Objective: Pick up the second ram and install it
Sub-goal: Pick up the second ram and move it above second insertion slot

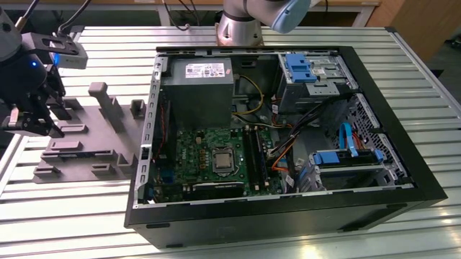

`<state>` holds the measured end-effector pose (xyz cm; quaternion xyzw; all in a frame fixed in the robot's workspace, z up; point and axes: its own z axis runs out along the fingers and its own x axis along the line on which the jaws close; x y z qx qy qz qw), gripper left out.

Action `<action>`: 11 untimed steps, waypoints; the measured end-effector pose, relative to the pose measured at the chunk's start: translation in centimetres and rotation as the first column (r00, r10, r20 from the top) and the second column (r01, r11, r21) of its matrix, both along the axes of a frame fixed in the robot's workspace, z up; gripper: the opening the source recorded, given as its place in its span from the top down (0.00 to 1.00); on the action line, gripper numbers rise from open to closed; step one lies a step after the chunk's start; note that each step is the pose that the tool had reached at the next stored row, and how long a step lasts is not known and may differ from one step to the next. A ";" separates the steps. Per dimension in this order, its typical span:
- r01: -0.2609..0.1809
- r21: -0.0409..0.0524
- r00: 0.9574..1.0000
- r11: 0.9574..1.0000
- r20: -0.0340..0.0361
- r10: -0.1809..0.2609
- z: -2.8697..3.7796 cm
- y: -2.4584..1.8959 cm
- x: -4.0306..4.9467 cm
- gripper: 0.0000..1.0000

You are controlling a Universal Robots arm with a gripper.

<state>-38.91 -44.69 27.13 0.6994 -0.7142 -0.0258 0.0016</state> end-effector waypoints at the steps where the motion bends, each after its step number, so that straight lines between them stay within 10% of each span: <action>1: 0.000 0.000 1.000 1.000 0.000 0.000 -0.19 -0.01 -0.01 0.53; 11: 0.000 0.000 1.000 1.000 0.002 0.000 -1.06 -0.59 -0.59 0.53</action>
